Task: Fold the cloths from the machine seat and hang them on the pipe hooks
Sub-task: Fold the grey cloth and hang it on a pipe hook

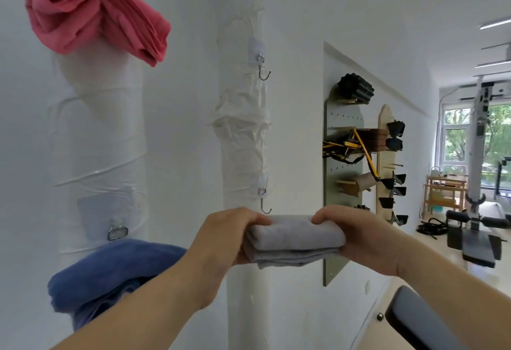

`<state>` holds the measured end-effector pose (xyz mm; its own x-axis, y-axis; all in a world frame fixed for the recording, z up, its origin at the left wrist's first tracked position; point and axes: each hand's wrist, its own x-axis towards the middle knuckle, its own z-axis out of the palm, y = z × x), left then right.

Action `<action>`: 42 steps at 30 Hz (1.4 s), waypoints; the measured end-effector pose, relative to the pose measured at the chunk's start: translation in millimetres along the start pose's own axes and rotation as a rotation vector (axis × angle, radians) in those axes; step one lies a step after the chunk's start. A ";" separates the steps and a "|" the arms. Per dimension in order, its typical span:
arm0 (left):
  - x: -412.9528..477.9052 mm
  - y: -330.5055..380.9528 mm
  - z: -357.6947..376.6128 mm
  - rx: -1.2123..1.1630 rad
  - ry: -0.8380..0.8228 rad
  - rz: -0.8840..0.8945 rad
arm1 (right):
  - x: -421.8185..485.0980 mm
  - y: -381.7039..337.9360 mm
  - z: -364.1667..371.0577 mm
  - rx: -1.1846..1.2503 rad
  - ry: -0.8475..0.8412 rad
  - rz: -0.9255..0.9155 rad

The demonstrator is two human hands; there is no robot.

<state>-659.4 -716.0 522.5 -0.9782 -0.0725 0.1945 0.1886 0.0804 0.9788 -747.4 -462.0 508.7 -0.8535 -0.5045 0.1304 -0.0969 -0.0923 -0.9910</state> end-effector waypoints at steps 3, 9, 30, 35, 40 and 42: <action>24.2 -3.3 15.7 0.274 0.079 0.147 | 24.4 -6.3 -3.7 -0.304 0.134 -0.043; 94.5 -14.0 27.8 0.482 0.230 0.322 | 102.3 -6.1 -6.8 -0.564 0.442 -0.297; 121.2 -80.5 37.1 0.888 0.472 0.450 | 143.9 5.7 4.9 -0.939 0.354 -0.256; 114.1 -79.4 41.6 1.059 0.315 0.526 | 135.2 9.0 6.7 -0.968 0.205 -0.173; 115.1 -77.2 49.4 0.961 0.316 0.507 | 150.7 13.6 -0.1 -0.692 0.203 -0.092; 120.1 -77.1 48.9 0.944 0.336 0.488 | 155.2 16.7 0.7 -0.610 0.221 -0.049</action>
<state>-795.7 -682.3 467.2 -0.7170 -0.0806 0.6924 0.2652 0.8870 0.3779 -881.1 -542.5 512.4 -0.9197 -0.3179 0.2306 -0.3558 0.4261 -0.8318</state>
